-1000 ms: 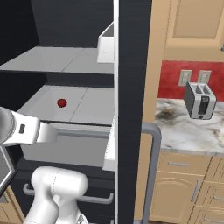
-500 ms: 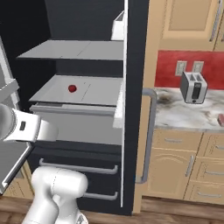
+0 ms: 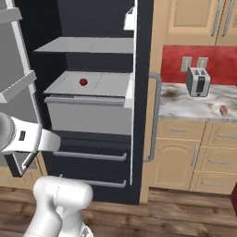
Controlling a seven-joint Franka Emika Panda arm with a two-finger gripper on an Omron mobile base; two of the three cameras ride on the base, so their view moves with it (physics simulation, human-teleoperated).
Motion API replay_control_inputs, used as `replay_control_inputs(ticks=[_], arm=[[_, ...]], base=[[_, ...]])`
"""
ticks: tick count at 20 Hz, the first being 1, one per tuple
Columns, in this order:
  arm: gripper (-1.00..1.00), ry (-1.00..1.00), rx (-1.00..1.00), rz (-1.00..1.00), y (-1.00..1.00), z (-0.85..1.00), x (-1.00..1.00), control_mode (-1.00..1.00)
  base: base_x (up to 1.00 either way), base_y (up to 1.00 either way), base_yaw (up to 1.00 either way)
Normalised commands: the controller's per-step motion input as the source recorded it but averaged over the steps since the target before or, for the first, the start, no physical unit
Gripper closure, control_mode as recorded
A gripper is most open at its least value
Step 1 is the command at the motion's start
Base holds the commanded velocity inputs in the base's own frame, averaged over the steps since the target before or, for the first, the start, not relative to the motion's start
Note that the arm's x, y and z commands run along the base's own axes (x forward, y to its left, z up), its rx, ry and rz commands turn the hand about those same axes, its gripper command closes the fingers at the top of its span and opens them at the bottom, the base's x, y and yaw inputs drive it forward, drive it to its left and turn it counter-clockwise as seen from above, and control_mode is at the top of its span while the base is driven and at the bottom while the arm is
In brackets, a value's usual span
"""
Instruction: Open the fridge, remove the orange, tomato, and steak, and place them on any counter.
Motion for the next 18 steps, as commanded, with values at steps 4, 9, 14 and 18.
replay_control_inputs(ticks=[4,9,14,18], arm=[[1.0,0.0,0.0,0.0,0.0,0.0,0.0,1.0],[1.0,0.0,0.0,0.0,0.0,0.0,0.0,1.0],[1.0,0.0,0.0,0.0,0.0,0.0,0.0,1.0],[1.0,0.0,0.0,0.0,0.0,0.0,0.0,1.0]], base=[[0.0,-0.9,0.0],[0.05,-1.0,-0.02],[0.12,-1.0,-0.01],[0.5,-1.0,0.0]])
